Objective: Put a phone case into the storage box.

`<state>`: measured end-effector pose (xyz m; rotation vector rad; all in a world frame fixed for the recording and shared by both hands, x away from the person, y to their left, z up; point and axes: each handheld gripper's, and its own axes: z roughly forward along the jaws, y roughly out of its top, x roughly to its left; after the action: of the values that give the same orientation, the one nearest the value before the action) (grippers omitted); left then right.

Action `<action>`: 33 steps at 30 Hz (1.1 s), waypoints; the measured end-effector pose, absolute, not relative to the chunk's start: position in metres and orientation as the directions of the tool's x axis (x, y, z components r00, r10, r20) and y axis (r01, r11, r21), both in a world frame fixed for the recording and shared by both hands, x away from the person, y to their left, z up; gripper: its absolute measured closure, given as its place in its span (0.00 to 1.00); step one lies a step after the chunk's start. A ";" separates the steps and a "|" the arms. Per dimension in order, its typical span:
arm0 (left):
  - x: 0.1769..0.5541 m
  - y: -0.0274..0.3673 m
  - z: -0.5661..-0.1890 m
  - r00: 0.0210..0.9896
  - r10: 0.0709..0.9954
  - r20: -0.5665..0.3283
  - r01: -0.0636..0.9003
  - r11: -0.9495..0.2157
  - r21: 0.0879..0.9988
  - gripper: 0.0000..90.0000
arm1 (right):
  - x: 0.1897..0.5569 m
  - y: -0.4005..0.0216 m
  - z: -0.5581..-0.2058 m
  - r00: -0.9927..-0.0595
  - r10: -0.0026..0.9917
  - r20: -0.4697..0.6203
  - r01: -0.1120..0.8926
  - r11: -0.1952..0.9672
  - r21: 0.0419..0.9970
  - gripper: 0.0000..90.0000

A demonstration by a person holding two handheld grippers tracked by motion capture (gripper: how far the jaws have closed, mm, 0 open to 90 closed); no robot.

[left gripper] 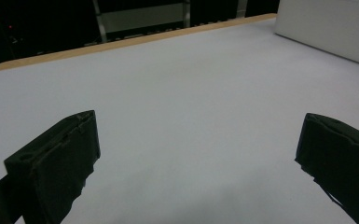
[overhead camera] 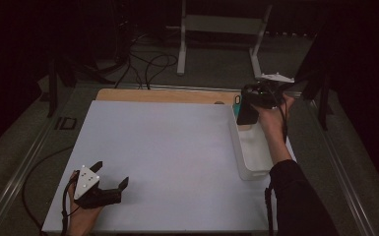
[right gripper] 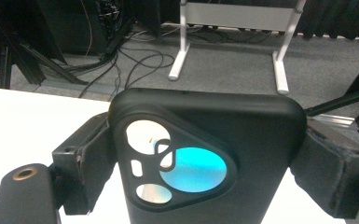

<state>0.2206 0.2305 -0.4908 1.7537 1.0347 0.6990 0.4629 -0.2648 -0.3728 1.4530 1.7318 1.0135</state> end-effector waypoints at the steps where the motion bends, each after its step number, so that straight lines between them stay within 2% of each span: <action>1: 0.221 0.231 -0.491 0.478 0.878 0.006 0.336 -0.189 0.923 0.00 | 0.463 -0.265 -0.374 -0.173 0.985 -0.001 0.480 0.085 0.873 0.15; 33: 0.221 0.231 -0.491 0.478 0.878 0.008 0.338 -0.192 0.922 0.00 | 0.476 -0.258 -0.416 -0.153 0.988 -0.021 0.551 0.103 0.828 0.15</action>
<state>0.2209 0.2312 -0.4912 1.7547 1.0369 0.6980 0.4758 -0.2583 -0.4161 1.5066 1.7782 0.9236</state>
